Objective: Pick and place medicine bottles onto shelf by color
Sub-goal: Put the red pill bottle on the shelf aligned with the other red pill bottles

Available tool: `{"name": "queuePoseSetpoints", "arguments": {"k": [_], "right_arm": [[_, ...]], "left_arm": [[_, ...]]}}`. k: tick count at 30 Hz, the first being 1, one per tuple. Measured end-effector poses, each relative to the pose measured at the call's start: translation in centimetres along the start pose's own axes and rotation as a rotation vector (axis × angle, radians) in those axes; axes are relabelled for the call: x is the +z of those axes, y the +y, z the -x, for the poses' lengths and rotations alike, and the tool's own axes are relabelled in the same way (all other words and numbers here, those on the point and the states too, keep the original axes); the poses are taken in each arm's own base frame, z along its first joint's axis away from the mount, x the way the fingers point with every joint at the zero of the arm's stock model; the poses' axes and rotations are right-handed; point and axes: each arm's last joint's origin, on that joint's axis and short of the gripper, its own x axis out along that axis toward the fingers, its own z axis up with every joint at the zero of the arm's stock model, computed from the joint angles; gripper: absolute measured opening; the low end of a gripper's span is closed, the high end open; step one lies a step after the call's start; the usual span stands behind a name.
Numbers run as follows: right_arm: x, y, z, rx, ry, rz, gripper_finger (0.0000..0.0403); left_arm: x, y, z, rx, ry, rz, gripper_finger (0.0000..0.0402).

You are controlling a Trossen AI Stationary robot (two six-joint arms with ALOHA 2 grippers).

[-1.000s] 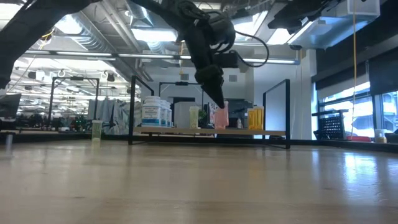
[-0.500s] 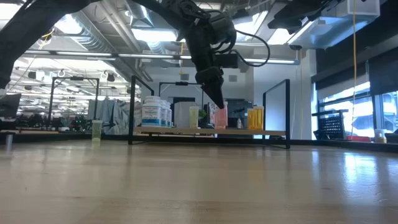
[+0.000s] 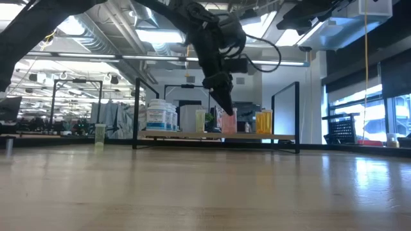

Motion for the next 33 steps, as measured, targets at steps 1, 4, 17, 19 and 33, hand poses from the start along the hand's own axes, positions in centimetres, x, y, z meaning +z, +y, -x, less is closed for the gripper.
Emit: {"name": "queuePoseSetpoints", "arguments": {"k": [1, 4, 17, 19, 33], "right_arm": [[0.01, 0.0, 0.01, 0.0, -0.001, 0.0, 0.0171], [0.01, 0.0, 0.01, 0.0, -0.001, 0.0, 0.0171], [0.02, 0.0, 0.01, 0.0, -0.001, 0.0, 0.0171], [0.01, 0.0, 0.01, 0.0, -0.001, 0.0, 0.0171], [0.02, 0.0, 0.01, 0.0, -0.001, 0.0, 0.0171]], "left_arm": [[0.02, 0.0, -0.05, -0.005, -0.004, 0.001, 0.0095], [0.17, -0.27, -0.6, -0.008, -0.012, -0.008, 0.0095], [0.17, -0.37, -0.44, 0.038, 0.021, -0.013, 0.0095], [0.14, -0.41, -0.44, 0.037, 0.025, -0.013, 0.0095], [0.15, -0.82, -0.4, 0.066, 0.06, 0.007, 0.011]]}}
